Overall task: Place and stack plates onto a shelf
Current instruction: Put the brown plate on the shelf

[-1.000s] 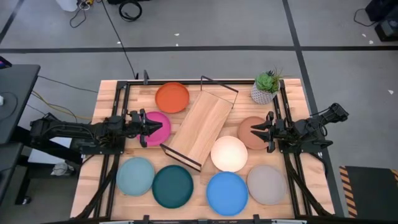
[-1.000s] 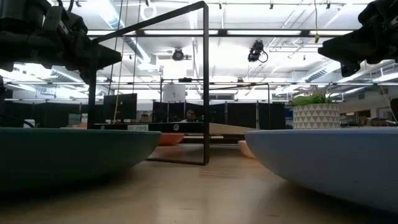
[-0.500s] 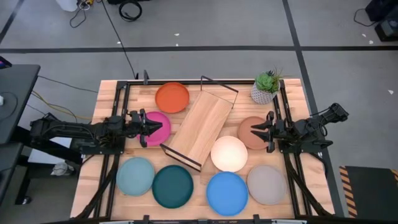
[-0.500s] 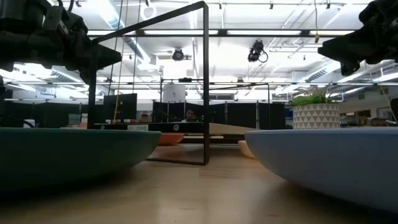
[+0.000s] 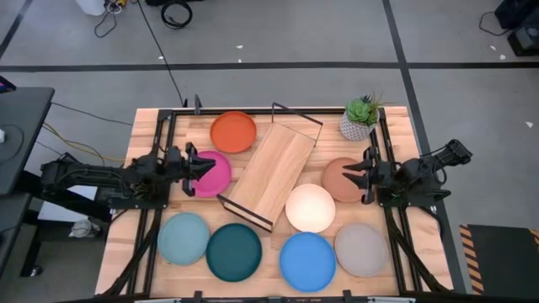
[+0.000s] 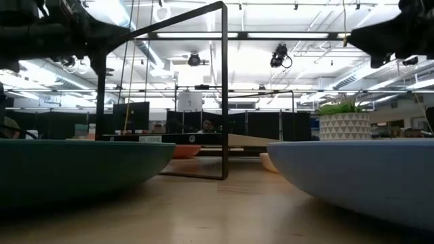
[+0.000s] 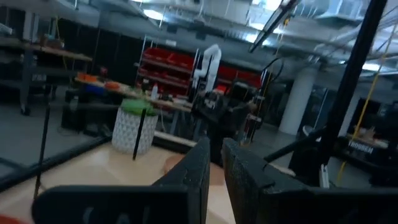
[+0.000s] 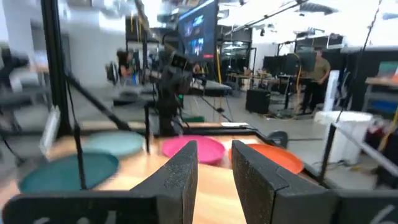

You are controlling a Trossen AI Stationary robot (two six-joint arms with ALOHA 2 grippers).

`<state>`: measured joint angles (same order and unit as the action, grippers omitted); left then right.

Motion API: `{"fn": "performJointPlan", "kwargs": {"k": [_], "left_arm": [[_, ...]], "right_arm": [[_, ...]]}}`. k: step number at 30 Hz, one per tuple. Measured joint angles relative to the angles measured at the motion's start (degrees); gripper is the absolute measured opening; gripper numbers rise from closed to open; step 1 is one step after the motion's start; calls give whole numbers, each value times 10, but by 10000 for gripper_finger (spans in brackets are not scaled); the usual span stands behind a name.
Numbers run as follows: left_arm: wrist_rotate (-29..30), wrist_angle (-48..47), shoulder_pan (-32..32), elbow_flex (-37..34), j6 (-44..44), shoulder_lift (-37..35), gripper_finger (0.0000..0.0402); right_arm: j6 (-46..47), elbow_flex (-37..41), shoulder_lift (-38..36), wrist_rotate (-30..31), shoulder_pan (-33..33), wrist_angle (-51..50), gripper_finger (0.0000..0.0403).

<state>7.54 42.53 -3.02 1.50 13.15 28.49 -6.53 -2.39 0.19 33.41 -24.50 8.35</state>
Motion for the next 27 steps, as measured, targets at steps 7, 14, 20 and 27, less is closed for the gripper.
{"fn": "performJointPlan", "kwargs": {"k": [7, 14, 20, 27], "left_arm": [[-120, 39, 0, 0, -124, 0, 50], [-96, 7, 0, 0, -108, 0, 50], [-58, 12, 0, 0, -63, 0, 50], [-57, 11, 0, 0, -8, 0, 50]], "right_arm": [[48, 0, 3, 63, 9, 45, 105], [95, -19, 73, 44, 31, 38, 105], [188, -66, 208, 44, 70, -53, 105], [261, -156, 364, -10, 115, -180, 105]]}}
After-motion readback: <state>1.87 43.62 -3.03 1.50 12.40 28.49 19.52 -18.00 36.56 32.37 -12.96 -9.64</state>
